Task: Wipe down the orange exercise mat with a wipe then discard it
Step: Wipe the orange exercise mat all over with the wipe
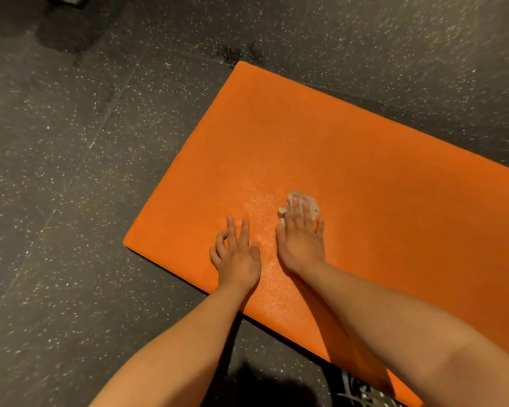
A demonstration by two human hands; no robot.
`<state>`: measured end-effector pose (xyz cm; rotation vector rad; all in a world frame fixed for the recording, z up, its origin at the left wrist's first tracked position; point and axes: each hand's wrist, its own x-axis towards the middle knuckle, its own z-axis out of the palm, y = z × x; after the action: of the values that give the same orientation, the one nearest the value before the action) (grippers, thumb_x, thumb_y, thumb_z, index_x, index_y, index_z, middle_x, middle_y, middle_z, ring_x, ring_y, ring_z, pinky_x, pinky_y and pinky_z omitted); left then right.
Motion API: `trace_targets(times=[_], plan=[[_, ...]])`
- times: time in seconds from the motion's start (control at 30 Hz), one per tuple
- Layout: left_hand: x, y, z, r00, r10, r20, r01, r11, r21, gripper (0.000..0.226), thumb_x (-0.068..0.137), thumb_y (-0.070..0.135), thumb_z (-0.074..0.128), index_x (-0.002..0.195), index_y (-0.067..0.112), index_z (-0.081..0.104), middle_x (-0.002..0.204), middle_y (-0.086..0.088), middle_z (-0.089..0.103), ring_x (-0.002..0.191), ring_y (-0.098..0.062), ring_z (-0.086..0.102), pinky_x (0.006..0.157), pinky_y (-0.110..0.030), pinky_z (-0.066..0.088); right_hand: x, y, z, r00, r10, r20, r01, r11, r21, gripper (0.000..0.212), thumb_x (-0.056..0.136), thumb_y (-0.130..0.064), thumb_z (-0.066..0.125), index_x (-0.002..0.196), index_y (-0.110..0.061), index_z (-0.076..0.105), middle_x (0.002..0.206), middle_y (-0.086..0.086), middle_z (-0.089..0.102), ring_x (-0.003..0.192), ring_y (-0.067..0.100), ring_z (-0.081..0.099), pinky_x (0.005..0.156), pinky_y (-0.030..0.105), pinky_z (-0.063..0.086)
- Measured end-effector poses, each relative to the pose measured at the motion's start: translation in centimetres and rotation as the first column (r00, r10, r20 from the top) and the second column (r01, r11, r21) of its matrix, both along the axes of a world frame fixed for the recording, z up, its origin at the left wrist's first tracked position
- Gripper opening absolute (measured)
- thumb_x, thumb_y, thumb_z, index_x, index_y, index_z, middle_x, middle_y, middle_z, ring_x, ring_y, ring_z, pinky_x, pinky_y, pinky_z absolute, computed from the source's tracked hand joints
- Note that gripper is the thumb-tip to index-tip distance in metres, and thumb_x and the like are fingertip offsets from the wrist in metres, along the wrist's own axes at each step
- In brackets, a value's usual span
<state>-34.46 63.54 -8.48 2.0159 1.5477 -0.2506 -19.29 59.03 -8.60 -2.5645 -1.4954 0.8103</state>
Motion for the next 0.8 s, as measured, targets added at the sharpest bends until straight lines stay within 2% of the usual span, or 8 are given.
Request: trace_targets(times=[0.1, 0.23, 0.3, 0.4, 0.5, 0.63, 0.7, 0.8], plan=[[0.2, 0.0, 0.4, 0.999, 0.034, 0.014, -0.034, 0.999, -0.001, 0.06, 0.104, 0.041, 0.032, 0.158, 0.042, 0.005, 0.166, 0.009, -0.017, 0.147, -0.025, 0.004, 0.119, -0.048, 0.003, -3.2, -0.6, 0.4, 0.974, 0.213, -0.082, -0.21, 0.977, 0.043, 0.057, 0.109, -0.044, 0.008, 0.162, -0.03, -0.003, 0.169, -0.007, -0.014, 0.153, 0.012, -0.022, 0.124, 0.054, -0.008], [0.0, 0.3, 0.4, 0.999, 0.04, 0.037, -0.042, 0.996, 0.082, 0.059, 0.102, 0.038, 0.041, 0.157, 0.041, 0.019, 0.168, 0.006, -0.001, 0.145, -0.027, 0.012, 0.117, -0.046, 0.008, -1.4, -0.7, -0.5, 0.937, 0.349, -0.005, -0.348, 0.936, 0.048, 0.058, 0.108, -0.05, 0.011, 0.162, -0.032, 0.004, 0.169, -0.011, -0.009, 0.154, 0.009, -0.018, 0.123, 0.054, -0.012], [0.2, 0.5, 0.4, 0.997, 0.058, 0.051, -0.063, 0.992, 0.106, 0.056, 0.101, 0.036, 0.045, 0.155, 0.04, 0.027, 0.168, 0.004, 0.007, 0.144, -0.027, 0.016, 0.115, -0.045, 0.01, 0.0, 0.0, -0.6, 0.951, 0.307, 0.033, -0.308, 0.951, 0.029, 0.059, 0.108, -0.051, 0.013, 0.162, -0.033, 0.003, 0.169, -0.01, -0.012, 0.153, 0.011, -0.02, 0.121, 0.056, -0.013], [0.7, 1.1, 0.5, 0.994, 0.089, 0.059, -0.097, 0.985, 0.142, 0.052, 0.101, 0.029, 0.046, 0.151, 0.038, 0.035, 0.165, 0.002, 0.017, 0.144, -0.025, 0.019, 0.115, -0.046, 0.01, -0.9, 1.6, -0.4, 0.991, 0.133, 0.013, -0.133, 0.991, 0.009, 0.059, 0.108, -0.048, 0.012, 0.162, -0.029, -0.001, 0.168, -0.007, -0.016, 0.153, 0.014, -0.021, 0.121, 0.056, -0.015], [1.2, 2.3, 0.3, 0.993, 0.081, 0.087, -0.096, 0.979, 0.181, 0.055, 0.098, 0.022, 0.046, 0.15, 0.039, 0.038, 0.165, 0.003, 0.02, 0.145, -0.024, 0.018, 0.116, -0.048, 0.011, -3.1, 1.9, -0.1, 0.968, 0.248, -0.047, -0.245, 0.967, 0.064, 0.058, 0.109, -0.045, 0.013, 0.163, -0.029, 0.0, 0.169, -0.009, -0.012, 0.154, 0.013, -0.018, 0.122, 0.053, -0.015], [1.6, 3.3, -0.5, 0.994, 0.081, 0.075, -0.091, 0.985, 0.147, 0.057, 0.101, 0.023, 0.041, 0.153, 0.041, 0.028, 0.168, 0.007, 0.006, 0.149, -0.022, 0.01, 0.117, -0.049, 0.008, -1.5, 2.1, -0.8, 0.918, 0.396, -0.037, -0.391, 0.915, 0.097, 0.055, 0.11, -0.043, 0.014, 0.162, -0.034, 0.001, 0.169, -0.012, -0.008, 0.154, 0.009, -0.015, 0.123, 0.052, -0.012], [1.2, 3.2, -1.1, 0.996, 0.053, 0.067, -0.062, 0.988, 0.143, 0.056, 0.103, 0.028, 0.038, 0.155, 0.042, 0.022, 0.168, 0.008, 0.0, 0.149, -0.022, 0.006, 0.117, -0.052, 0.007, 0.2, 3.3, -1.2, 0.936, 0.351, 0.01, -0.351, 0.933, 0.081, 0.056, 0.109, -0.041, 0.016, 0.162, -0.033, 0.0, 0.169, -0.01, -0.01, 0.154, 0.011, -0.016, 0.123, 0.056, -0.01], [1.0, 3.0, -1.6, 0.997, 0.034, 0.069, -0.043, 0.989, 0.143, 0.055, 0.105, 0.032, 0.035, 0.156, 0.041, 0.017, 0.168, 0.009, -0.004, 0.149, -0.021, 0.004, 0.117, -0.053, 0.007, 2.3, 5.8, -1.0, 0.996, 0.085, 0.016, -0.086, 0.996, 0.034, 0.059, 0.109, -0.036, 0.019, 0.163, -0.028, -0.003, 0.169, -0.006, -0.015, 0.154, 0.015, -0.018, 0.122, 0.057, -0.012]])
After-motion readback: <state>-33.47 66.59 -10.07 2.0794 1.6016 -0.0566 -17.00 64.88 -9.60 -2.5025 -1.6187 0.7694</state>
